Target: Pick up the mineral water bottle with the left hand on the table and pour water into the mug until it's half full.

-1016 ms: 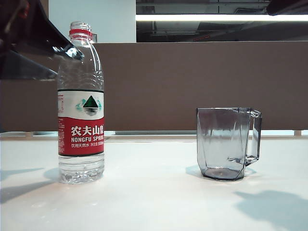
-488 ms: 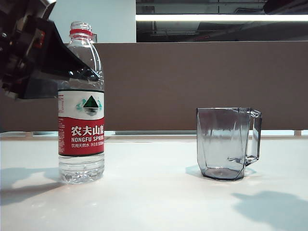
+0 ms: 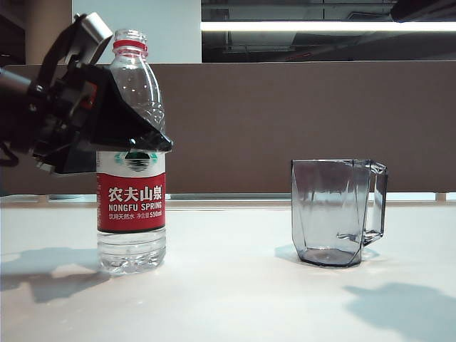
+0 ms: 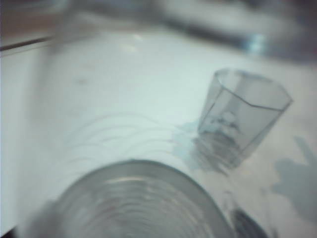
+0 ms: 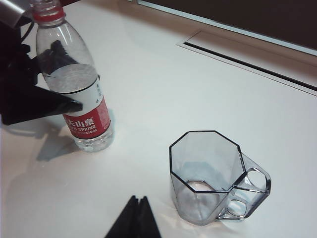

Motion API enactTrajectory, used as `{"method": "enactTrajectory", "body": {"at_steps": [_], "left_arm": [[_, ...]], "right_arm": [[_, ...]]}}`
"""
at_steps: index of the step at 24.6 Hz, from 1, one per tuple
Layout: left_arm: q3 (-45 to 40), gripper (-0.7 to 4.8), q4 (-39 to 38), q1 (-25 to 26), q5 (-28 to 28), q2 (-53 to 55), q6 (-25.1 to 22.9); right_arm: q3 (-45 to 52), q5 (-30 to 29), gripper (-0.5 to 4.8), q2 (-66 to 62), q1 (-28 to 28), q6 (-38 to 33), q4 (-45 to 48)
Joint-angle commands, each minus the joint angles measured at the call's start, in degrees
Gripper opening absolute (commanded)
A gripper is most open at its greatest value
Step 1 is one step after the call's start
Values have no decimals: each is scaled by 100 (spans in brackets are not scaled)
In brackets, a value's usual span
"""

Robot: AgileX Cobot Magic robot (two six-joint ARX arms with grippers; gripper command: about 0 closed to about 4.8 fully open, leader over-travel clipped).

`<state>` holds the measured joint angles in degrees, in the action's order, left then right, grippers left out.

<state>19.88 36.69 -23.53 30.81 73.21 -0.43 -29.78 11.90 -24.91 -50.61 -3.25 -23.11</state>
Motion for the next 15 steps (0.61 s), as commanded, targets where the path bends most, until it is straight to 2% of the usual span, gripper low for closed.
{"method": "enactTrajectory", "body": {"at_steps": [1, 15], "left_arm": [[9, 479, 575, 7, -13, 160, 72], [9, 479, 761, 7, 9, 389, 153]], "right_arm": [[-48, -7, -2, 4, -7, -17, 63], [-48, -7, -2, 2, -4, -17, 61]]}}
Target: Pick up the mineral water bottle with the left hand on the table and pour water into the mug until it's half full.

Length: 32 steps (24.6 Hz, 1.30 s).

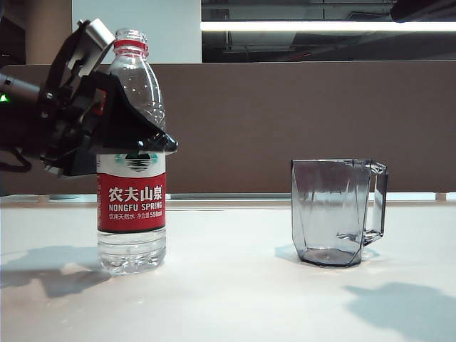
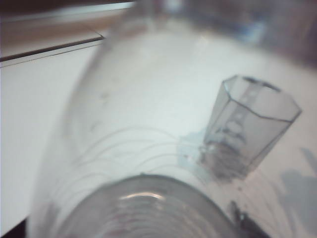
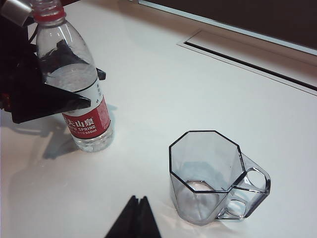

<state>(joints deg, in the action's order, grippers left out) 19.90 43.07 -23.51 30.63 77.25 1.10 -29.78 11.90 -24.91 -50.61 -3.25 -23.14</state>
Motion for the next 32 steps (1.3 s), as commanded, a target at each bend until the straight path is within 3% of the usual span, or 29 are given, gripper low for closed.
{"method": "enactTrajectory", "body": {"at_steps": [1, 13, 20, 32], "left_arm": [[7, 479, 131, 4, 26, -15, 0], [7, 469, 127, 4, 24, -15, -4], [7, 265, 136, 4, 24, -15, -4], [13, 263, 146, 4, -44, -15, -4]], "right_arm": [[-48, -7, -2, 2, -4, -17, 63], [-48, -4, -2, 2, -4, -15, 61], [-48, -7, -2, 0, -4, -15, 61], [-48, -7, -2, 2, -7, -17, 63]]}}
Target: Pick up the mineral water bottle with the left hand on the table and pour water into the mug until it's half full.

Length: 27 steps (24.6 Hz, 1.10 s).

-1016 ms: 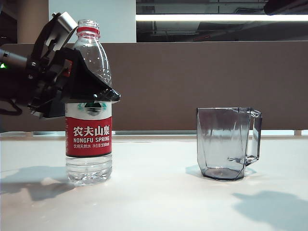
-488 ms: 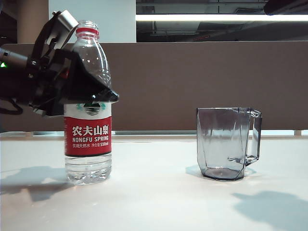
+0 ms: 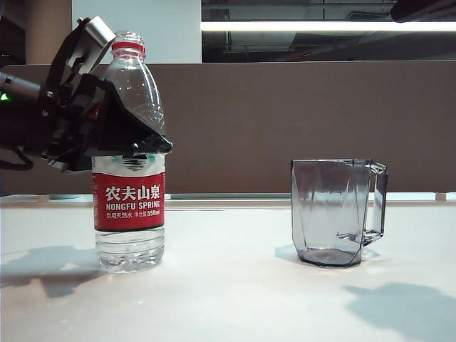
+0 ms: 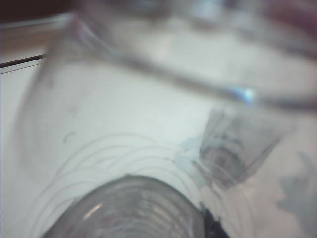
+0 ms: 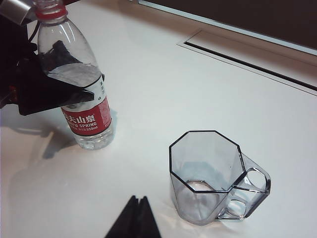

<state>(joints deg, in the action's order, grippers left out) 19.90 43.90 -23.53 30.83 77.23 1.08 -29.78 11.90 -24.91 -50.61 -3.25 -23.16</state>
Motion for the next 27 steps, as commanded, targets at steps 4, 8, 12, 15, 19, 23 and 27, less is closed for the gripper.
{"method": "enactTrajectory", "body": {"at_steps": [4, 8, 12, 15, 19, 23, 27], "left_arm": [[28, 263, 280, 7, -531, -13, -4], [186, 263, 140, 2, -772, -13, -20], [529, 263, -201, -59, -876, -13, -74], [879, 263, -695, -225, -1287, -13, -348], [1290, 263, -1290, -538, -1790, -11, -691], [1606, 263, -1650, -754, -2092, 2, -713], [1836, 263, -1832, -949, -2356, 85, -1005]], "right_arm": [[-48, -4, -2, 2, -4, -17, 63], [-48, -4, -2, 2, -7, -17, 61], [-48, -4, -2, 2, -7, -15, 33], [-48, -4, -2, 2, -7, -17, -63], [-48, -4, -2, 2, -7, -17, -120], [-48, -4, -2, 2, -7, -17, -122], [-48, -4, -2, 2, -4, -17, -122]]}}
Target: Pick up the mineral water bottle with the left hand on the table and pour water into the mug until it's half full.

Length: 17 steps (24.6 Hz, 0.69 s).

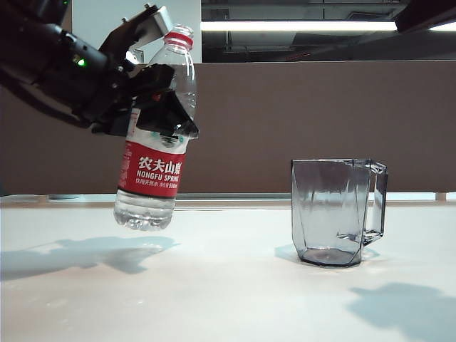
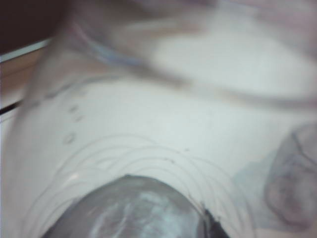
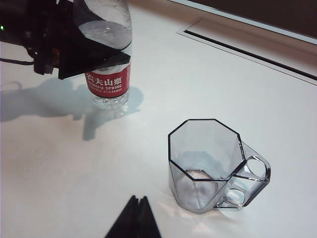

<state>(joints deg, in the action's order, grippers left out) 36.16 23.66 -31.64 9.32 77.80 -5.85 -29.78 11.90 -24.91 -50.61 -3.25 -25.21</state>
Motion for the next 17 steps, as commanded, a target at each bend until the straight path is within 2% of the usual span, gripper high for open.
{"method": "enactTrajectory", "body": {"at_steps": [1, 7, 17], "left_arm": [[302, 263, 151, -227, -280, 107, -450], [610, 263, 2, -688, -929, 538, -903], [1274, 264, -389, -857, -1084, 1211, -1178]], "right_arm": [[-48, -2, -2, 2, -4, -17, 76], [-48, -2, -2, 2, -4, -17, -28], [-48, 0, -2, 4, 2, -17, -33]]}}
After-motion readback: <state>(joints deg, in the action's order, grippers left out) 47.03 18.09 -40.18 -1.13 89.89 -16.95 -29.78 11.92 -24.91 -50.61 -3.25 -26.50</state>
